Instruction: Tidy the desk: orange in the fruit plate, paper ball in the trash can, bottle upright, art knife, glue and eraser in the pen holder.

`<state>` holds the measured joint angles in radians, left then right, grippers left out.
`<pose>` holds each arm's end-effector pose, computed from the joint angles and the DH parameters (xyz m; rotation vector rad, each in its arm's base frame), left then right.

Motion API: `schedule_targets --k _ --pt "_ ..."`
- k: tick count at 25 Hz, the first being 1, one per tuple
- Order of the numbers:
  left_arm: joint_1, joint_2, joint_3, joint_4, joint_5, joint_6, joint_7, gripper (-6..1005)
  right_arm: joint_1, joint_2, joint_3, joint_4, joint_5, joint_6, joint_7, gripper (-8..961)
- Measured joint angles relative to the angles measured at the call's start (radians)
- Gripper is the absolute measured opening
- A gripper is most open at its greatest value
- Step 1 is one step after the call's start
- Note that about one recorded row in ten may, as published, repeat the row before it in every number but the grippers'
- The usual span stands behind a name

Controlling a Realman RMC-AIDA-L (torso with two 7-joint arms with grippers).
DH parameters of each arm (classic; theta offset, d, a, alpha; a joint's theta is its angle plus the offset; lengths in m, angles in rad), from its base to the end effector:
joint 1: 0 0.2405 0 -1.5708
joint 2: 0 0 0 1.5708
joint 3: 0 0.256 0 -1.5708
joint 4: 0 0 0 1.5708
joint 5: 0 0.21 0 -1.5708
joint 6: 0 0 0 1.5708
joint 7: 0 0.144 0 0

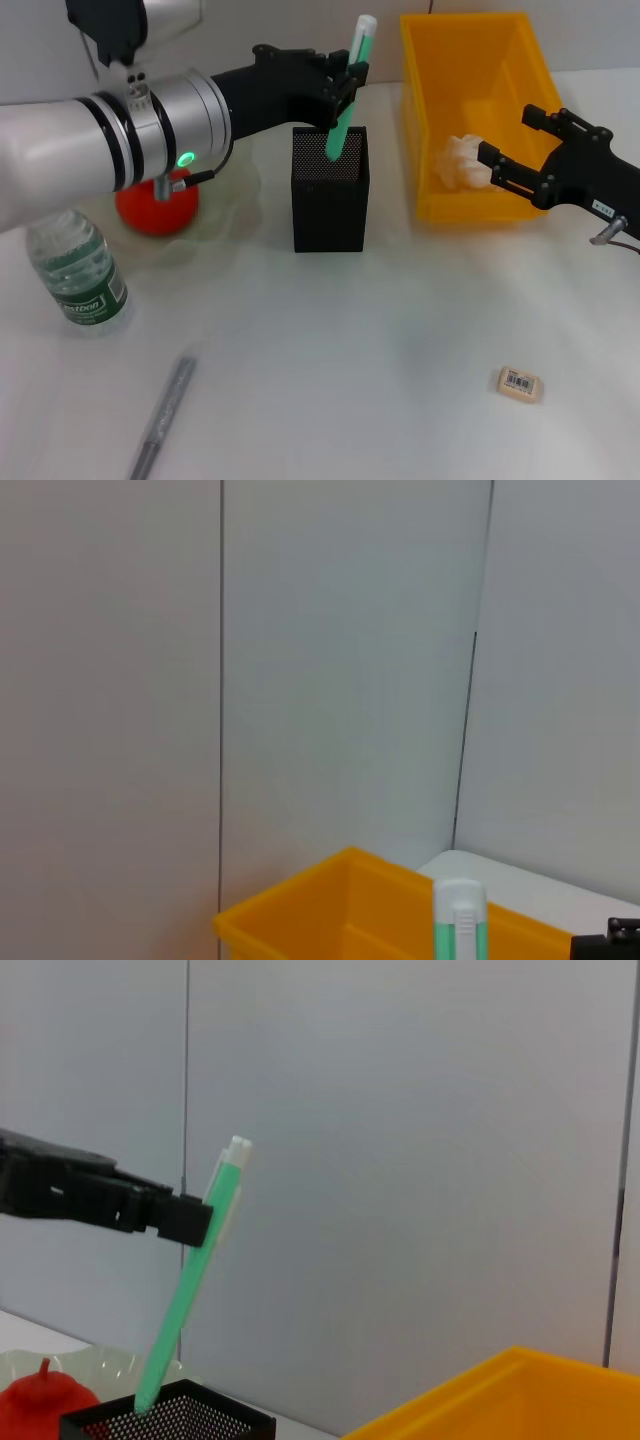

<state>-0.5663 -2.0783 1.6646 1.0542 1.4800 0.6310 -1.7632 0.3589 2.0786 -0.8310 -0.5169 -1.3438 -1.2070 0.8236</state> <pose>-0.1078 0.3983 -0.0561 -2.4865 -0.4616 -0.6733 0.3152 0.3353 0.0198 -2.1074 0.4103 0.7064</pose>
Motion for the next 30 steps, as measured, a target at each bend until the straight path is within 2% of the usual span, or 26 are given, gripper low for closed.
schedule_targets --k 13,17,24,30 --pt "0.014 -0.002 0.088 -0.033 -0.127 -0.096 0.162 184 -0.004 0.0 -0.002 0.0 0.0 -0.002 0.0 765" --pt "0.014 -0.002 0.091 -0.044 -0.147 -0.099 0.184 185 -0.003 0.0 -0.002 0.0 0.0 -0.002 0.0 765" --pt "0.014 -0.002 0.097 -0.106 -0.283 -0.103 0.31 184 -0.006 0.001 -0.002 0.0 0.0 -0.012 0.005 765" --pt "0.008 -0.002 0.097 -0.135 -0.302 -0.105 0.324 184 -0.009 0.002 -0.002 -0.003 0.0 -0.014 0.01 765"
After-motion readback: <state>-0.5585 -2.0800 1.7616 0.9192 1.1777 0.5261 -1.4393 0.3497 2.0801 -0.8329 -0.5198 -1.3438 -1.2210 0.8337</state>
